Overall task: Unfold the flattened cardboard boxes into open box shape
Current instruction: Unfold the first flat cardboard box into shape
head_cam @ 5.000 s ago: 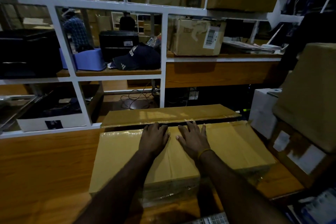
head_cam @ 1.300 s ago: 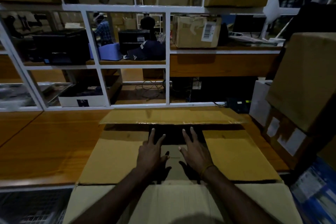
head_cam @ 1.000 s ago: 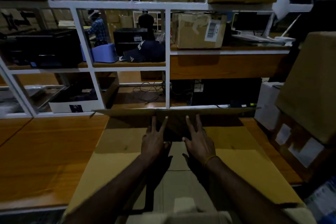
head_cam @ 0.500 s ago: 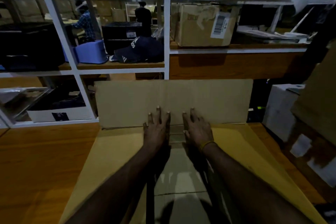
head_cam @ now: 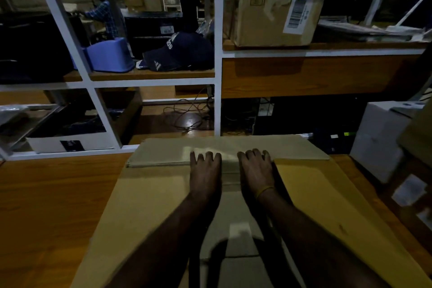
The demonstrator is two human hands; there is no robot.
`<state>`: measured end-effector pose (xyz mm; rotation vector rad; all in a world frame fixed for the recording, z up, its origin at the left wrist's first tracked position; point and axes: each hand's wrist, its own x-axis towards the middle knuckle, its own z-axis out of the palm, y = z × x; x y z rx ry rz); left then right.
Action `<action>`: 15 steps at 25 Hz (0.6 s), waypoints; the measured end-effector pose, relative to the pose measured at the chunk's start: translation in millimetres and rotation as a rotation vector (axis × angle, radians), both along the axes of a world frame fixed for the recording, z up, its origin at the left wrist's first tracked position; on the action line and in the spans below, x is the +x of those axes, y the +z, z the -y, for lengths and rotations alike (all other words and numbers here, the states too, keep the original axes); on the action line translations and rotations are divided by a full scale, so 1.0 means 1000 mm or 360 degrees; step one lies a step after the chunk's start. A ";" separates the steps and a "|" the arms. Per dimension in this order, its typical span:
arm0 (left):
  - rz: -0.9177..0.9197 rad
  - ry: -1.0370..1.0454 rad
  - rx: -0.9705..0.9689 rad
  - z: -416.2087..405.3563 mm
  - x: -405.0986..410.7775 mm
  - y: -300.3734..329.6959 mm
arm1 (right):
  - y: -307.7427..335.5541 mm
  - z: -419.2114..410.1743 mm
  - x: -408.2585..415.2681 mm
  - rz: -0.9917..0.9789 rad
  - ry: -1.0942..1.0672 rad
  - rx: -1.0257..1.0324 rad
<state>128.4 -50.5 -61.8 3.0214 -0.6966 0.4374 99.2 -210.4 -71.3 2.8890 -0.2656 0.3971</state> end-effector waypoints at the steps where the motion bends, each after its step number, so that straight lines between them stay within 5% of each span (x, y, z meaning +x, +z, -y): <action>1: 0.0007 -0.0008 0.0010 0.000 0.001 0.002 | -0.001 0.000 0.001 -0.0012 -0.0005 -0.0006; 15: -0.0184 0.0051 0.0086 -0.001 -0.023 -0.001 | -0.008 -0.011 -0.044 -0.0247 -0.0144 0.0197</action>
